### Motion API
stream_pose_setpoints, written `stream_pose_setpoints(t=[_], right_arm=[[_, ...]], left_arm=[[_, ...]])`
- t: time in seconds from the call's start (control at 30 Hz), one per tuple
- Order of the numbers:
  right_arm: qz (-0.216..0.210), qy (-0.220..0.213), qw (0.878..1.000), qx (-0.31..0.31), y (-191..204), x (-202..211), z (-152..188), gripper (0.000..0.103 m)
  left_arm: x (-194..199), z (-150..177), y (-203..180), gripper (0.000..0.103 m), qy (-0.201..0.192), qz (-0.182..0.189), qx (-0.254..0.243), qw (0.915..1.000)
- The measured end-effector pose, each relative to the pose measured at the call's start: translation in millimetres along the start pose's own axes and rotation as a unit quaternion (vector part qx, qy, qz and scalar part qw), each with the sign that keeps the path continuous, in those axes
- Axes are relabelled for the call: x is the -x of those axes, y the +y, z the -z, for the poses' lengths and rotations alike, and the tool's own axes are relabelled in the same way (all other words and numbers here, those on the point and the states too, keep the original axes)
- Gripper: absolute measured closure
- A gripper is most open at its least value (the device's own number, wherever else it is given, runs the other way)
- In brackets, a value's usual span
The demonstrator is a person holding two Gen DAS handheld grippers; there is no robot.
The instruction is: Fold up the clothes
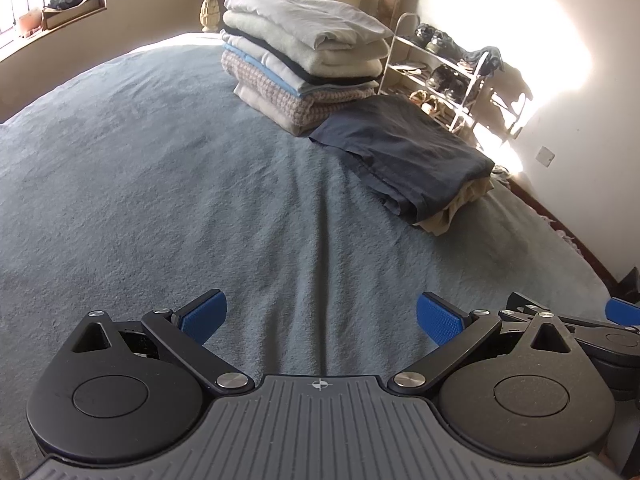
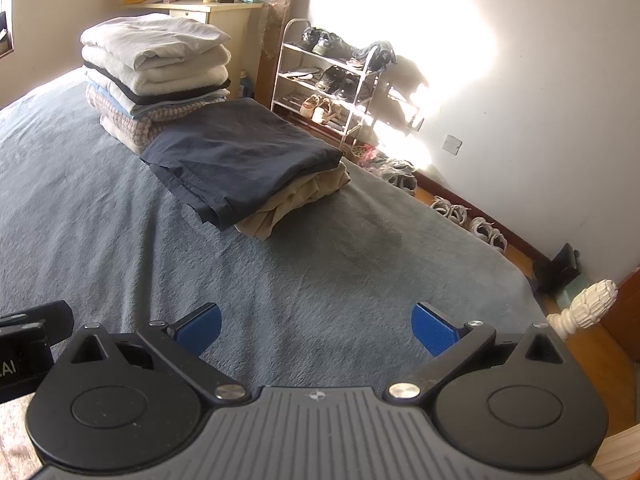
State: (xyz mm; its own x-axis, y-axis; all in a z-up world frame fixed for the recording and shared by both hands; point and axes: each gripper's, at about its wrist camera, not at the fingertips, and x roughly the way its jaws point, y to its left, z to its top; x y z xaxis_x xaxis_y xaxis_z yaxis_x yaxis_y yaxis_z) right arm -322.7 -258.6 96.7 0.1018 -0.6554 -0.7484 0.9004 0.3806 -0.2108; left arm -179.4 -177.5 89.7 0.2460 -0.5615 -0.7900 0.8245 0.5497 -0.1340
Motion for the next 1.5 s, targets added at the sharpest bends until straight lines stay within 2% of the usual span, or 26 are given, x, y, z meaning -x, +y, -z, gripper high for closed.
stream_pose_setpoints(t=[1.5], right_arm=[[-0.005, 0.0, 1.0, -0.003, 4.4, 2.9, 0.9, 0.0]], left_arm=[[5.0, 2.0, 1.0, 0.001, -0.002, -0.007, -0.003, 1.0]])
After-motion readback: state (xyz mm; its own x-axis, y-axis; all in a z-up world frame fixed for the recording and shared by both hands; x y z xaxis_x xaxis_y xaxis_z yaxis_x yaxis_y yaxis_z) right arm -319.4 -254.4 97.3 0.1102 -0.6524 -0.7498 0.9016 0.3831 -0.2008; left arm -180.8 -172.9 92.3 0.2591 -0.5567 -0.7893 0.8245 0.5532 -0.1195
